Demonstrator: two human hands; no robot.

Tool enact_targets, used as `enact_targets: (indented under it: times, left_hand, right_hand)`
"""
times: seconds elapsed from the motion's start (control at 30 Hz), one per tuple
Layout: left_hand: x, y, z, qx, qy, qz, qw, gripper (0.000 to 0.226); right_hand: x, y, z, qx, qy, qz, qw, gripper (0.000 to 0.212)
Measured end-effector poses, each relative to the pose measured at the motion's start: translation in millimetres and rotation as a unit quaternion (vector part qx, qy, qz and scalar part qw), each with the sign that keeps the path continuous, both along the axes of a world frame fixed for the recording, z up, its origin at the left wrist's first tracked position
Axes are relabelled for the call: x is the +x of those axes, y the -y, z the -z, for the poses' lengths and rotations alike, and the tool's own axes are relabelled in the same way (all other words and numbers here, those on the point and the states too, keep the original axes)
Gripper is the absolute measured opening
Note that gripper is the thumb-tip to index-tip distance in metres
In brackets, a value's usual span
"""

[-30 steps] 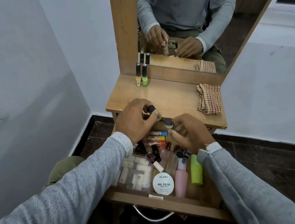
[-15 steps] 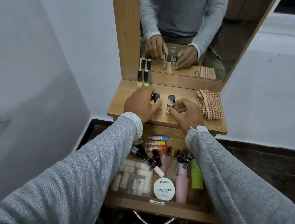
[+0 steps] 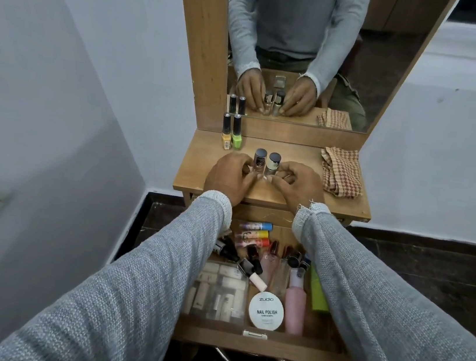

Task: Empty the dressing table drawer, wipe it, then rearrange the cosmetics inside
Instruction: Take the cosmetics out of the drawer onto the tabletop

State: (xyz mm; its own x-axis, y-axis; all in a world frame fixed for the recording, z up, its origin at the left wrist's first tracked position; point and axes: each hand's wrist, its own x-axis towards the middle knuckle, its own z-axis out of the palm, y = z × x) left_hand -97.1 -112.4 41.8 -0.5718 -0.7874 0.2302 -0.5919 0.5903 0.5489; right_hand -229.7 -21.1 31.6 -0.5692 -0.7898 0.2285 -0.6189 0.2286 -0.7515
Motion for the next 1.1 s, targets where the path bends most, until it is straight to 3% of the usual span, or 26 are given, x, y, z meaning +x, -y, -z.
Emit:
enact_targets:
  times: [0.23,0.47,1.1]
  left_hand:
    - [-3.2,12.4,-6.7,0.041,-0.03,-0.068,0.996,0.025]
    - [-19.7,21.5,-3.8,0.075,-0.037,-0.131,0.988,0.02]
    - [-29.6,30.1,-1.9,0.096,-0.04,-0.179,0.978,0.025]
  right_hand:
    - [0.1,17.4,-8.5,0.059,-0.028,-0.001,0.998,0.014]
    - [-1.3,45.6,-9.5,0.115,-0.053,0.041,0.991,0.019]
    - [-5.2,64.9,-7.3,0.127,-0.098,0.063,0.985,0.021]
